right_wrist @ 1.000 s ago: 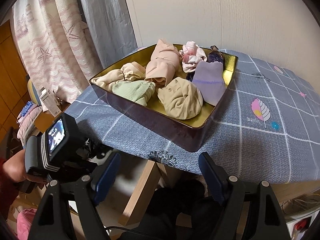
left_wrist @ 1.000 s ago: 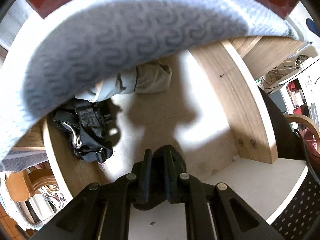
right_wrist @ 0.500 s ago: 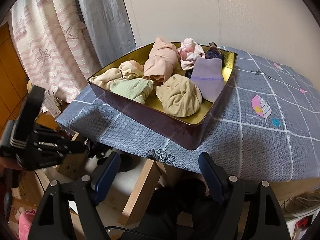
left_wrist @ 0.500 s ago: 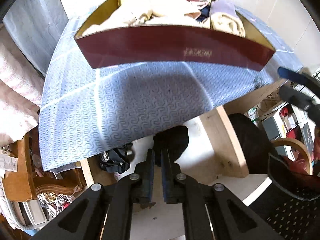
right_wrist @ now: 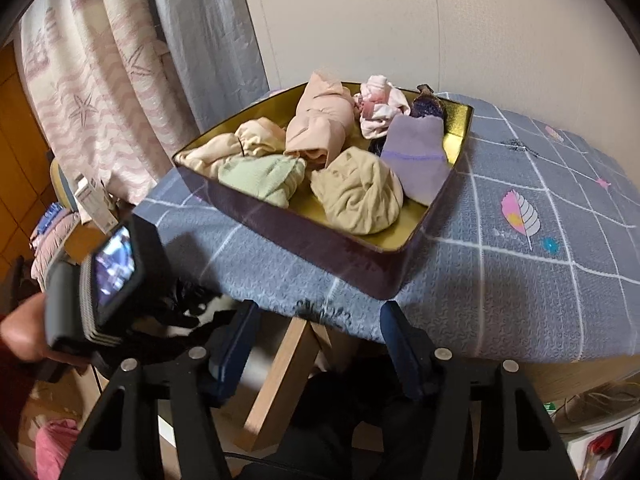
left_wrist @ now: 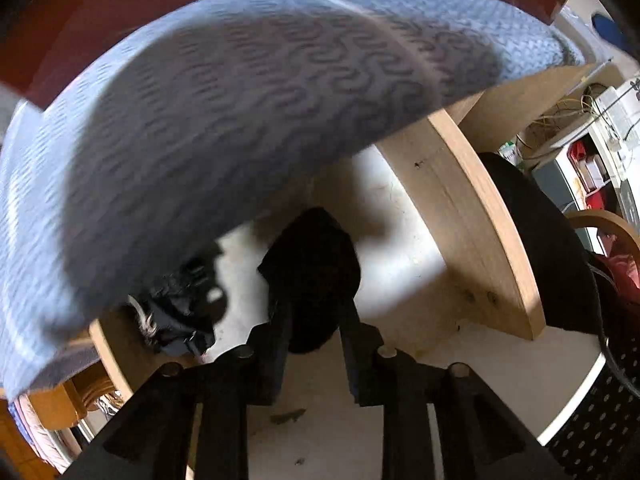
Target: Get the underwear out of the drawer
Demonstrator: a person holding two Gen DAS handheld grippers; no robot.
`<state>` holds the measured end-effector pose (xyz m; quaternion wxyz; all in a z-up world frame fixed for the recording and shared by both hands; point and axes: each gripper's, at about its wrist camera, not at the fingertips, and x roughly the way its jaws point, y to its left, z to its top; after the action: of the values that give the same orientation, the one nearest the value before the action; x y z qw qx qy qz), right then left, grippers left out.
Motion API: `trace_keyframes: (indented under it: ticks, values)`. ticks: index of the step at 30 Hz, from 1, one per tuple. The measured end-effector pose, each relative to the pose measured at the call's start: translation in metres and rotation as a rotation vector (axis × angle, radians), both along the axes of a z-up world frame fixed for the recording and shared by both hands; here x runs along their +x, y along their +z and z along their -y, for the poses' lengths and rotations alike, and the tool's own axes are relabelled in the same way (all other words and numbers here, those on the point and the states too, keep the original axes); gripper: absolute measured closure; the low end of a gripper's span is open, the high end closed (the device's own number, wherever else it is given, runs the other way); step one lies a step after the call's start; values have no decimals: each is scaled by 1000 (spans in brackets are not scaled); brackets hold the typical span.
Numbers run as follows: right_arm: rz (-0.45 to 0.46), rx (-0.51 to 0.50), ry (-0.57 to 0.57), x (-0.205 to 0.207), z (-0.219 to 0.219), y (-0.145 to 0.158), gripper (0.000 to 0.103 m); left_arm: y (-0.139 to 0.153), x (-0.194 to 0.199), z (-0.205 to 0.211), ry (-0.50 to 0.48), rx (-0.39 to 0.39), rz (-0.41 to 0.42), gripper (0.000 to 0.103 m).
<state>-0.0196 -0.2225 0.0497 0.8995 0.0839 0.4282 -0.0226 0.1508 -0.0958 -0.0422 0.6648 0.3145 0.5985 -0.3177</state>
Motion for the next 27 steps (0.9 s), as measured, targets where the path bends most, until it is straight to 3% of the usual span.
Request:
trace_keyframes:
  ticks: [2,12,17,27]
  values:
    - [21,-4,-11,2,2,7,38,-4,3,4,-15,26,-20,73]
    - [56,-25,-33,18,8,24,38,-12,10,10,-60,99,-17,72]
    - [55,-17,-45,22,11,26,38,-4,3,9,-90,114,41,79]
    - [57,-10,-60,27,19,28,38,49,-7,-21,-35,-39,83,82]
